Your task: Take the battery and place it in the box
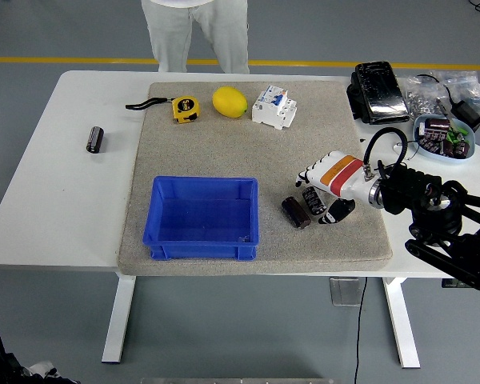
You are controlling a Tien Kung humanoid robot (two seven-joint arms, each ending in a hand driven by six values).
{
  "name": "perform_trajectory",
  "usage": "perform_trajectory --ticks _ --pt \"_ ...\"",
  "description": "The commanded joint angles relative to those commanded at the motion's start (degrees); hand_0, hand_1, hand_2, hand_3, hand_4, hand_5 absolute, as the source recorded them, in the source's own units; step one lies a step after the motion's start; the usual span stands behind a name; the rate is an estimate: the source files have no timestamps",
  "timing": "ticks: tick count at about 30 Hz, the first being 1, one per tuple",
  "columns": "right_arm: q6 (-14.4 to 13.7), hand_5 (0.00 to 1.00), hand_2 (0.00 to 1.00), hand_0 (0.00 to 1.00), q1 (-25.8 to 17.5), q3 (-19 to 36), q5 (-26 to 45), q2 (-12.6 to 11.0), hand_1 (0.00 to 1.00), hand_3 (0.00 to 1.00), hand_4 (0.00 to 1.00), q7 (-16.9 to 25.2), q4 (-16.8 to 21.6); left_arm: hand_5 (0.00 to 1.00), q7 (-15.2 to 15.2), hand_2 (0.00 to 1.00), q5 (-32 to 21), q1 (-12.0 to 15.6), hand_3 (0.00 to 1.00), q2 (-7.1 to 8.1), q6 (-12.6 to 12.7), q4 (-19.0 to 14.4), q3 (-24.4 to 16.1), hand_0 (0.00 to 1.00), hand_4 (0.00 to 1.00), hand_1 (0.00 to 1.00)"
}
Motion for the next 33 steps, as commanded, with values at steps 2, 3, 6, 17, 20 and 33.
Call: perform_trajectory --ticks 2,3,6,17,20,33 --pt "-0.13 0.316 0.667 0.588 0.03 0.00 -0.36 0.05 0.608 0.695 0.983 -0.01 -0.26 0.541 -0.01 0.799 -0.08 -0.07 0.649 0.00 0.03 -0.01 0.08 0.765 0.680 0.768" --pt "-0.16 0.316 0.667 0.588 0.04 -0.01 -0.40 0.09 0.608 0.695 0.983 -0.02 -0.44 0.541 -0.01 0.799 -0.09 -0.10 0.649 0.00 0.03 -0.01 0.08 0.765 0.680 0.768" --pt "-0.12 0.302 0.616 0.563 0.02 0.01 -0.23 0.19 0.587 0.640 0.944 -0.04 -1.18 0.540 -0.04 0.798 -0.21 -0.17 0.649 -0.02 0.09 -0.03 0.23 0.763 0.680 0.768" --pt "-0.83 0.295 0.614 0.557 -0.55 -0.46 1.23 0.68 0.585 0.649 0.938 -0.10 -2.80 0.541 -0.04 0.797 -0.20 -0.24 0.648 -0.10 0.09 -0.08 0.28 0.763 0.681 0.767" --pt "-0.84 0.295 0.614 0.557 -0.65 -0.61 1.28 0.68 0.585 0.649 0.938 -0.05 -2.74 0.541 -0.07 0.797 -0.24 -0.29 0.648 -0.09 0.06 -0.11 0.37 0.763 0.681 0.767" --pt "-1.36 0.234 0.515 0.410 -0.73 -0.60 0.96 0.72 0.468 0.520 0.825 0.04 -2.75 0.542 -0.09 0.796 -0.30 -0.16 0.648 -0.06 0.01 -0.11 0.37 0.763 0.681 0.765"
